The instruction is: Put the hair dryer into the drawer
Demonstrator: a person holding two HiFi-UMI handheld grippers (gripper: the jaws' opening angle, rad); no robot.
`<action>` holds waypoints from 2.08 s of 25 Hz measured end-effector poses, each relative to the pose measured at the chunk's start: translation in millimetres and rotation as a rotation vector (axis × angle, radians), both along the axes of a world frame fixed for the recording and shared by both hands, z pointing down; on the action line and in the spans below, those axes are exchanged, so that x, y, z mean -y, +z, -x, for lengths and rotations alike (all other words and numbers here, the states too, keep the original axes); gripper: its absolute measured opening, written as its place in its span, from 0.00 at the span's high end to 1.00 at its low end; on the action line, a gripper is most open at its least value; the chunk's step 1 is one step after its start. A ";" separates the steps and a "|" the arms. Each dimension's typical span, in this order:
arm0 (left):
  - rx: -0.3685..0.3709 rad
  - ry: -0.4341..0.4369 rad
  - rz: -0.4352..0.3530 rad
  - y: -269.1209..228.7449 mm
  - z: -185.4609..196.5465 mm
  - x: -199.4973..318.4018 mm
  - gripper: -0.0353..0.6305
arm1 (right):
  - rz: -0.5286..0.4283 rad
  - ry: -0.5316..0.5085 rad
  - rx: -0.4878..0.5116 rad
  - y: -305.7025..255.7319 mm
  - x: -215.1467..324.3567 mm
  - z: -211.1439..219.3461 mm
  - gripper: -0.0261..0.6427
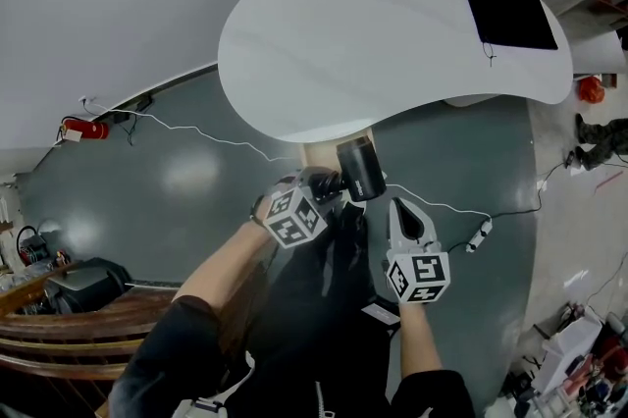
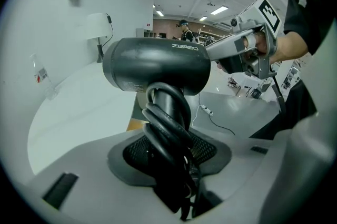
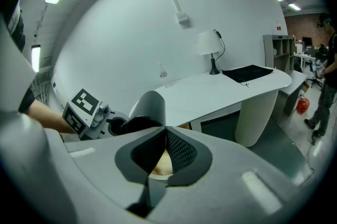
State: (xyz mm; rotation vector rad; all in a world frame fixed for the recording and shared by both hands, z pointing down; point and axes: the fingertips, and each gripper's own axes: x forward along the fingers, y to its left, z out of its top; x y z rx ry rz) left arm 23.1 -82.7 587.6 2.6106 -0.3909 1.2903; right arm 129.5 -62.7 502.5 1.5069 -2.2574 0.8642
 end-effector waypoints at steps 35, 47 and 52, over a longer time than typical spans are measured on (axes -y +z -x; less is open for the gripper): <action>0.221 0.204 0.038 124.2 6.2 5.6 0.67 | 0.132 0.049 -0.025 80.5 2.1 8.0 0.95; 0.267 0.196 0.064 157.5 10.1 12.4 0.67 | 0.159 0.021 -0.056 112.6 12.1 13.5 0.95; 0.288 0.201 0.079 166.0 11.8 12.7 0.67 | 0.153 0.014 -0.057 115.3 15.8 17.1 0.95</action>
